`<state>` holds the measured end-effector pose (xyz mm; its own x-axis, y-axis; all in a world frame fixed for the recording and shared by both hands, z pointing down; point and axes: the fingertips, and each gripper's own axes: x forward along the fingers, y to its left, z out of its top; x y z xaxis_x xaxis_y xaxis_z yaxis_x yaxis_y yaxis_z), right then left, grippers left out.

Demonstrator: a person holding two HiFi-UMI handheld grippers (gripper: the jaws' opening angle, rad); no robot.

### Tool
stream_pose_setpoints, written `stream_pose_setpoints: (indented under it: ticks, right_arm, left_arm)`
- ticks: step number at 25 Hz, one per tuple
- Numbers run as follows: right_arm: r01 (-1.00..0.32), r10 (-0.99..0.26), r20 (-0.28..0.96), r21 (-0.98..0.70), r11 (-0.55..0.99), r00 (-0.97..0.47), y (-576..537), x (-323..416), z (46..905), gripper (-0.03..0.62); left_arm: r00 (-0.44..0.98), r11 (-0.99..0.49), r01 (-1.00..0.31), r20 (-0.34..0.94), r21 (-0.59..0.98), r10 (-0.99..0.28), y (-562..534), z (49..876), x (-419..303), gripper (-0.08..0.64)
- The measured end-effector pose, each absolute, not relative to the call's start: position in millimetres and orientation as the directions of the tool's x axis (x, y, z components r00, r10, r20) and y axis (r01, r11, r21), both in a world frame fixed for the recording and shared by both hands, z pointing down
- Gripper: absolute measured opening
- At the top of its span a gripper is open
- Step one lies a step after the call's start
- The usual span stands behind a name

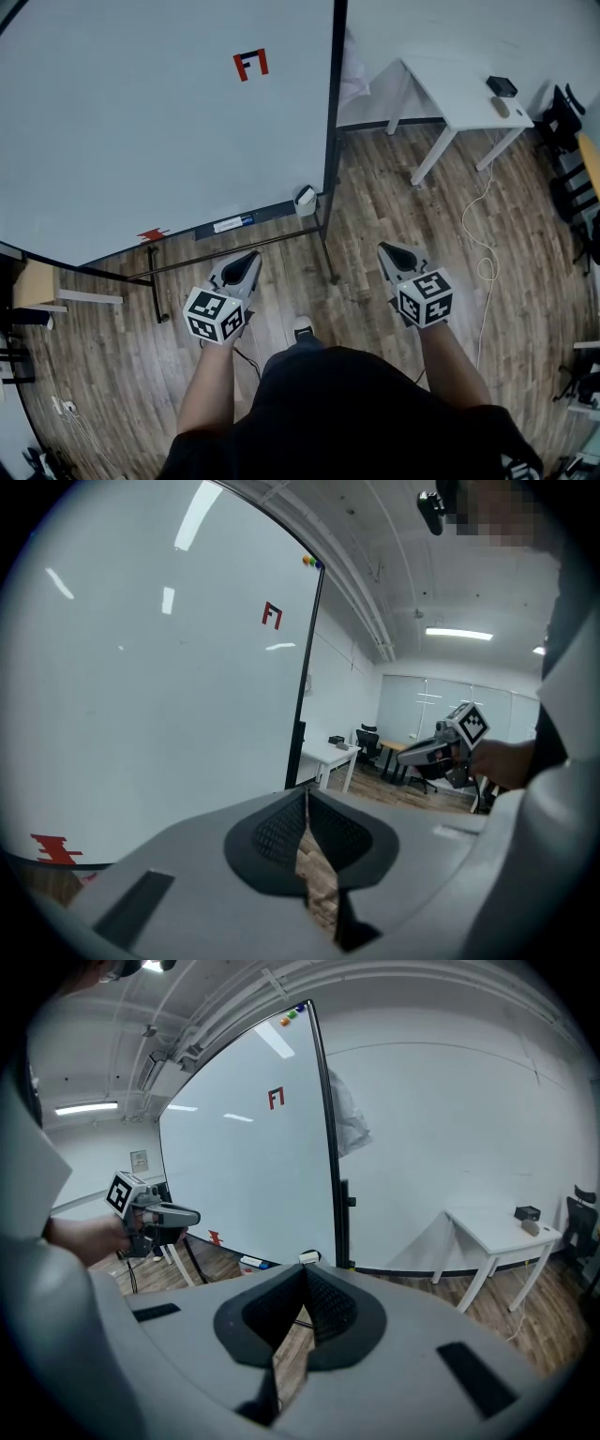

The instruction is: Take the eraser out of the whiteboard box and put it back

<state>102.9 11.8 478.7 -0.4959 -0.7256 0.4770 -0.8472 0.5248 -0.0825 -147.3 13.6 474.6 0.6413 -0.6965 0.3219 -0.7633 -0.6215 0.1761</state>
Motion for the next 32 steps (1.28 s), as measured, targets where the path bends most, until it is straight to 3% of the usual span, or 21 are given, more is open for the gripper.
stream_pose_setpoints:
  ticks: [32]
  right_arm:
    - [-0.868,-0.742,0.493,-0.059,0.493,-0.455,-64,47,472,-0.006]
  left_arm:
    - [0.705,-0.685,-0.703,0.313,0.19,-0.637,-77,476,-186,0.021]
